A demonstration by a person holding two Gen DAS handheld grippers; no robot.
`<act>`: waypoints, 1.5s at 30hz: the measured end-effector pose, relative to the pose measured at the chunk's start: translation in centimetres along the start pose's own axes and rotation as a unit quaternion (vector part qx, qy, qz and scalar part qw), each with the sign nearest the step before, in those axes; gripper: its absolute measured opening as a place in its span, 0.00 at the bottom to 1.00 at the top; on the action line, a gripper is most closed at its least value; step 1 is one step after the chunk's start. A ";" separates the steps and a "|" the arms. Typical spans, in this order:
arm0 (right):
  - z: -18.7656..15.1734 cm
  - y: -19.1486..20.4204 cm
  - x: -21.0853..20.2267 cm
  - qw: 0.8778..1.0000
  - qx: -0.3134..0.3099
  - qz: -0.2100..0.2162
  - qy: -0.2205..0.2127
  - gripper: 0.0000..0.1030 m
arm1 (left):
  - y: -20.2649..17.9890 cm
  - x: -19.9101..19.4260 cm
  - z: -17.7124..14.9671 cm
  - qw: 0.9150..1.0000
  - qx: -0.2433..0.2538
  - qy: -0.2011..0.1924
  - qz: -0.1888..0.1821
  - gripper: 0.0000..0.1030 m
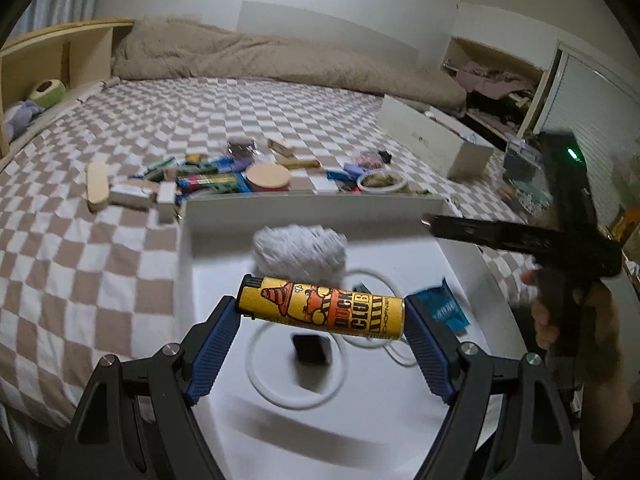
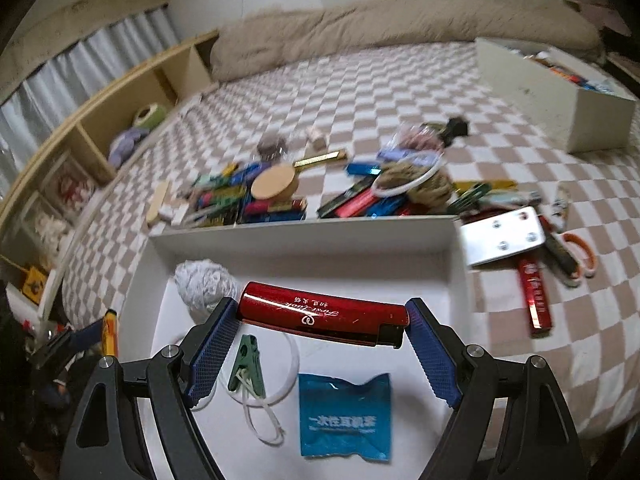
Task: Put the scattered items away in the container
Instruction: 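Carry the yellow tube with the left tool while the right tool carries the red cylinder to the tray, then open the left tool to drop the yellow tube while the right tool releases the red cylinder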
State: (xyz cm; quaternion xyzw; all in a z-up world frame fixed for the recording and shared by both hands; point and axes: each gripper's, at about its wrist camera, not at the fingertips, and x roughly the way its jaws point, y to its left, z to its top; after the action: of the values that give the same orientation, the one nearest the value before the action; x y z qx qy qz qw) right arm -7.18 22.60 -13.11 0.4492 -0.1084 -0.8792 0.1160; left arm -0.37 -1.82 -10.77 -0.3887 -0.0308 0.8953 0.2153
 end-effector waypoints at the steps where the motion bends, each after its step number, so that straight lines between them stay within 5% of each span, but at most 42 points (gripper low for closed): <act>1: 0.1 0.2 0.5 1.000 -0.002 -0.003 0.009 0.82 | -0.3 0.2 -0.3 1.000 0.002 0.003 -0.001 0.80; 15: 0.9 1.0 6.0 0.996 -0.019 -0.043 0.076 0.82 | -3.7 3.3 -3.5 0.997 0.007 0.075 -0.035 0.80; 45: 1.4 0.8 7.6 0.996 -0.034 -0.044 0.071 0.83 | -7.9 5.0 -5.8 0.987 0.078 0.137 -0.022 0.80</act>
State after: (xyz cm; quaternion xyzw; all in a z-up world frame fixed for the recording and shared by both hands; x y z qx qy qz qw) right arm -12.57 19.70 -17.89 0.5106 -0.0501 -0.8525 0.1000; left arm 3.54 6.73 -16.47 -0.4889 0.0602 0.8284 0.2666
